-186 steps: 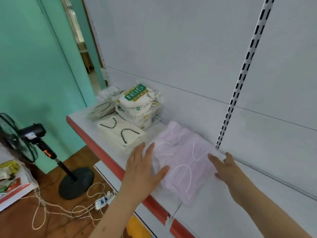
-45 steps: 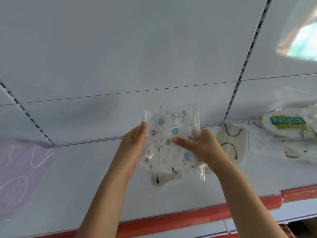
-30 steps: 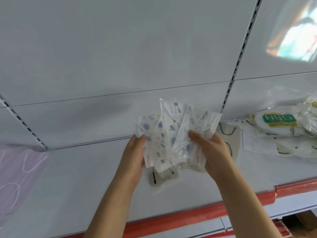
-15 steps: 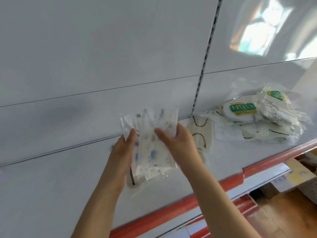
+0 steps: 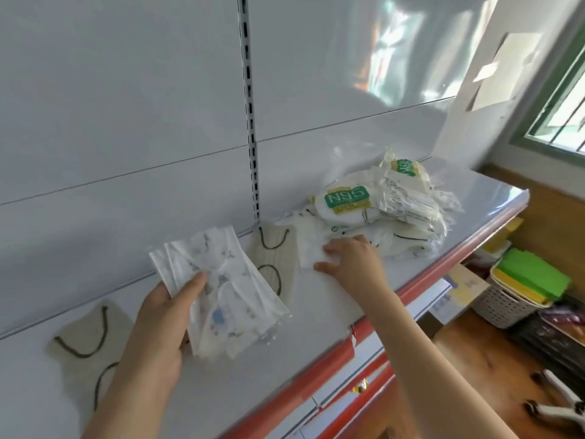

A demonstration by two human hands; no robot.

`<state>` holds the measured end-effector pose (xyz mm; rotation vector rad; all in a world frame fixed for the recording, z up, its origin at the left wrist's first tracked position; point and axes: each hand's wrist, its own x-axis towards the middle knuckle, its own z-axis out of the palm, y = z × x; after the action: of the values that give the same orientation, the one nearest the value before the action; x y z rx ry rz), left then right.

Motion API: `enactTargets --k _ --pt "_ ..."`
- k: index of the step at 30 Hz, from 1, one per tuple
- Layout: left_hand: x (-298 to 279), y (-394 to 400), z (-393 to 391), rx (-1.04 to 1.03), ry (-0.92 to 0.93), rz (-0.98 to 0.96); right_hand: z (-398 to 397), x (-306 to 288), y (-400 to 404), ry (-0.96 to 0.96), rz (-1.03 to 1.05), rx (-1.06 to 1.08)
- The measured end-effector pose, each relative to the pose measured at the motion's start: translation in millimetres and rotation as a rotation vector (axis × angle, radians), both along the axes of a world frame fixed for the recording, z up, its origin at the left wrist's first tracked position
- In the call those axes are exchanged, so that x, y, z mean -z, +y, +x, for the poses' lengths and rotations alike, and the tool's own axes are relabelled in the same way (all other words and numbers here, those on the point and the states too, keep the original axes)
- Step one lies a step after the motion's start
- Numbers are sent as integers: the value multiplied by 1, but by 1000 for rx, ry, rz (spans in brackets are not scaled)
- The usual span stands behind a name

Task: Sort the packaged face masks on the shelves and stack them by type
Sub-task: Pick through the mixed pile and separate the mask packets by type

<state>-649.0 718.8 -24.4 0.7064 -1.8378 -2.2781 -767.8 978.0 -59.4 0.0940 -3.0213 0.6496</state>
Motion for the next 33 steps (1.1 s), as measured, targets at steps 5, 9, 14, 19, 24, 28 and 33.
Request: enactTargets --k 5,9,14,19,24,28,33 --pt "-17 24 -29 -79 22 -179 5 -10 22 159 -119 -98" --pt "-30 43 -56 -90 34 -307 -10 -69 55 -84 -746 -320" --pt "-41 84 -90 74 -43 -180 -65 -95 50 -187 -778 -479" --pt "-33 114 -99 186 -156 -71 -95 -72 25 -29 -465 -511" --pt "-27 85 -85 -112 -119 -20 -118 -44 48 109 173 -508" --pt "-32 55 -69 -284 -28 3 -127 -40 51 38 379 -367" --pt "-48 58 -60 -279 93 -38 -72 -49 8 45 -260 -565"
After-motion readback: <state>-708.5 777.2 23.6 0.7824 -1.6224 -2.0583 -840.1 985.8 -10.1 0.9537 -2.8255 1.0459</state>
